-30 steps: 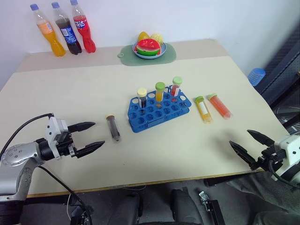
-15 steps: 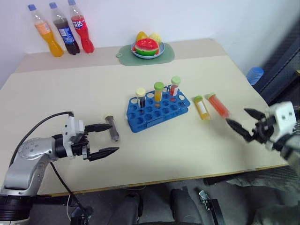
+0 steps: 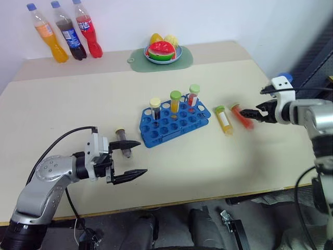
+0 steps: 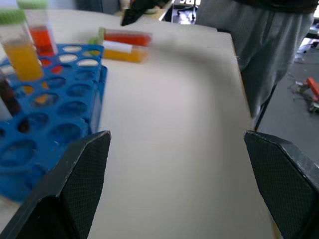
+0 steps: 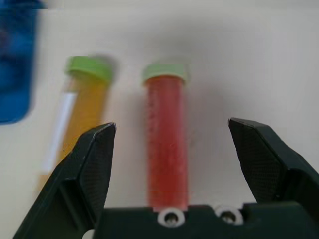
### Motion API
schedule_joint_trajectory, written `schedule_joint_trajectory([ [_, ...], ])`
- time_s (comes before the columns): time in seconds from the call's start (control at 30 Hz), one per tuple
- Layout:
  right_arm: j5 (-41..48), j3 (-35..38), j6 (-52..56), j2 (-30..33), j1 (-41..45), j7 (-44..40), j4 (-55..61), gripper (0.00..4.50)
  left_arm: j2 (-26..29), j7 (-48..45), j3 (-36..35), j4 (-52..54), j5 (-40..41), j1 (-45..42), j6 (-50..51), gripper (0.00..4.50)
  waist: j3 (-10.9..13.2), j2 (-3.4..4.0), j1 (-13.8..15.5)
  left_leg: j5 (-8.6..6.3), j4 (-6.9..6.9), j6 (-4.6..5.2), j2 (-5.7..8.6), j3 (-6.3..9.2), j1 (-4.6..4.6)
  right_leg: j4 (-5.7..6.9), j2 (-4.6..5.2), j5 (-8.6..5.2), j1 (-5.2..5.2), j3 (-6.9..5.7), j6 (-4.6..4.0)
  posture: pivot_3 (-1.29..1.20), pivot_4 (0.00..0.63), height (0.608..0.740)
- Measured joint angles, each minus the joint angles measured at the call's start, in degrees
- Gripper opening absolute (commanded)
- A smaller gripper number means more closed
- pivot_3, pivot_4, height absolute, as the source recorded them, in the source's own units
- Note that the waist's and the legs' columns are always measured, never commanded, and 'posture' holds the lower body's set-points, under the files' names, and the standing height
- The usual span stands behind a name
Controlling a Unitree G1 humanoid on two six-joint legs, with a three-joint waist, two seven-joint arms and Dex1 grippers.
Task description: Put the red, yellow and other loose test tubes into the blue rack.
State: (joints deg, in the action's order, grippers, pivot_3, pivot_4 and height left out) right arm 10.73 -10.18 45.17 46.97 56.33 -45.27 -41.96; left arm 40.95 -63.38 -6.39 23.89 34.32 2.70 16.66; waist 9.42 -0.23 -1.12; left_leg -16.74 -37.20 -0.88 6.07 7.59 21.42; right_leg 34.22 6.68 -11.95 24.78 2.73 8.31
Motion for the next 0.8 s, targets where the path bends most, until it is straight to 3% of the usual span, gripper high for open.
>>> schedule_joint_trajectory([
  [0.2, -8.2, -4.1, -10.4, -5.2, 7.3, -4.6, -18.6, 3.97, 0.1, 2.8, -3.1, 4.1, 0.8, 4.6, 0.8, 4.4, 0.0, 0.02, 0.1, 0.01, -0.04, -0.02, 0.04, 0.0, 0.02, 0.03, 0.04, 0.0, 0.0, 0.0, 0.0, 0.0, 0.15, 0.74],
  [0.3, -12.1, -5.5, -16.2, -6.9, 8.8, -6.7, -24.5, 3.16, 0.1, 4.6, -5.7, 7.0, 1.3, 9.5, 1.5, 4.5, 0.0, 0.05, -0.1, 0.06, 0.02, -0.12, 0.02, -0.06, -0.01, 0.03, 0.02, 0.0, 0.06, 0.01, 0.0, 0.0, 0.15, 0.74],
  [0.47, -15.8, -5.8, -19.7, -7.5, 10.6, -9.6, -28.2, 0.87, 0.0, 6.4, -8.2, 10.5, 2.6, 14.2, 2.0, 4.5, 0.0, 0.04, 0.0, -0.05, -0.02, 0.07, 0.02, -0.05, -0.06, 0.06, 0.02, 0.01, 0.0, 0.0, -0.01, 0.0, 0.15, 0.74],
  [0.7, -19.9, -5.6, -25.4, -5.0, 10.7, -12.8, -28.8, 0.87, -0.6, 7.6, -8.3, 10.7, 2.6, 14.4, 2.0, 4.5, 0.1, 0.17, 0.2, 0.01, -0.01, -0.03, 0.04, -0.06, 0.0, 0.06, 0.03, 0.02, 0.05, 0.0, -0.03, 0.0, 0.15, 0.74],
  [0.8, -14.3, 2.4, -32.4, -1.6, 7.5, -15.0, -24.3, 0.87, -1.3, 7.5, -7.7, 10.2, 2.4, 14.4, 1.6, 4.5, 0.1, 0.23, 0.2, 0.02, 0.02, -0.06, 0.02, -0.07, 0.01, 0.02, 0.03, 0.02, 0.05, 0.0, -0.03, 0.0, 0.15, 0.74],
])
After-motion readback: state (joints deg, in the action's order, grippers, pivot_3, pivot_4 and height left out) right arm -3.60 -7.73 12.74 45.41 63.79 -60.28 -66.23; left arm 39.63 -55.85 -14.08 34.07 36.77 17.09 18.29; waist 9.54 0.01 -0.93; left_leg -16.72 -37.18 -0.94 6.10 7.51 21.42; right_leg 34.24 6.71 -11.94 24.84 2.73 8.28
